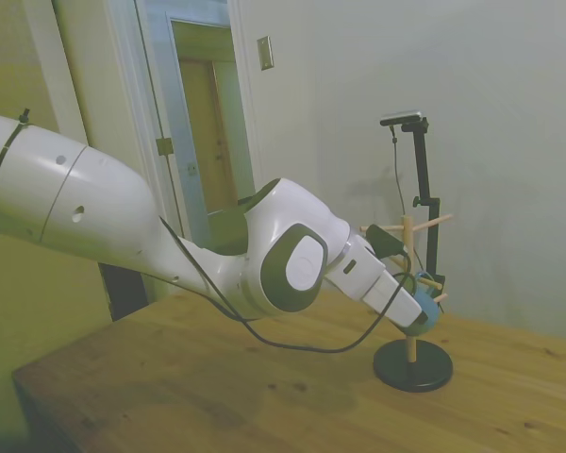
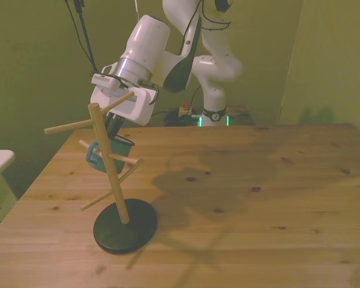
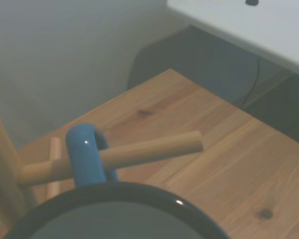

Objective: Unload the mug

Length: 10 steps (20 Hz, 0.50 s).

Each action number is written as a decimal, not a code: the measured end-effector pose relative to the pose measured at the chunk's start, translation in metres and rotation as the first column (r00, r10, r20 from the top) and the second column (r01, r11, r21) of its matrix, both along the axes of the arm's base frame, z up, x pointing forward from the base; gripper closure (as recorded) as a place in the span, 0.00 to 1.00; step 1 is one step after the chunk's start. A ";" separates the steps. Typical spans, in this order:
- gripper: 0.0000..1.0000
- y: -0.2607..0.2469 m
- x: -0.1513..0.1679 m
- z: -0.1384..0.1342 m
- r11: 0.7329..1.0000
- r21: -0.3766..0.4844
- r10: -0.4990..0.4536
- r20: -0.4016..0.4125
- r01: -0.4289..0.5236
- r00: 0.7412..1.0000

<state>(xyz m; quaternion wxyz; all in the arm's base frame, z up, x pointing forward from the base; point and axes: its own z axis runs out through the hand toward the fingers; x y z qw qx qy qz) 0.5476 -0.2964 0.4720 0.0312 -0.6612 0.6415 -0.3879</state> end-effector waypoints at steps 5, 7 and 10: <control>1.00 -0.001 -0.007 0.004 1.000 0.007 -0.007 0.004 0.007 1.000; 1.00 -0.006 -0.011 0.006 1.000 0.007 -0.014 0.005 0.014 1.000; 1.00 -0.017 -0.017 0.008 0.999 0.013 -0.029 0.007 0.029 1.000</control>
